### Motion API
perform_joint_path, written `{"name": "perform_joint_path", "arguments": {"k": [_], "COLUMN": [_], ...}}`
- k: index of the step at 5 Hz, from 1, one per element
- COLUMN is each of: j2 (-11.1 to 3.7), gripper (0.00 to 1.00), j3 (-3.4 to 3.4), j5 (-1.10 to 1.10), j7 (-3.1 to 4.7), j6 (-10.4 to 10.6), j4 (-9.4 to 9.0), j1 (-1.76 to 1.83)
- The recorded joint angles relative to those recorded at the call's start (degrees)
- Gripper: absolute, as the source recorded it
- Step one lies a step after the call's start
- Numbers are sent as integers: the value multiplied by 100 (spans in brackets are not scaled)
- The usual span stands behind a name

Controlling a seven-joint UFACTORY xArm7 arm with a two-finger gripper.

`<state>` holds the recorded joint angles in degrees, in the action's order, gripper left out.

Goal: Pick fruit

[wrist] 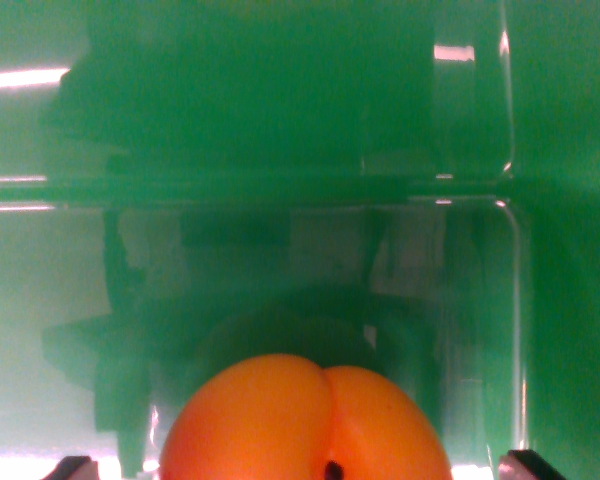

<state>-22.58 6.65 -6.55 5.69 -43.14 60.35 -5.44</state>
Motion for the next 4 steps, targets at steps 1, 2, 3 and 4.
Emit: {"name": "perform_joint_path", "arguments": {"k": [1,2,3,4], "j2": [0,0,0,0], "gripper": [0,0,0,100], "j3": [0,0,0,0], "j5": [0,0,0,0], "j7": [0,0,0,0], "j6": [0,0,0,0], "j4": [0,0,0,0], "j1": [0,0,0,0]}}
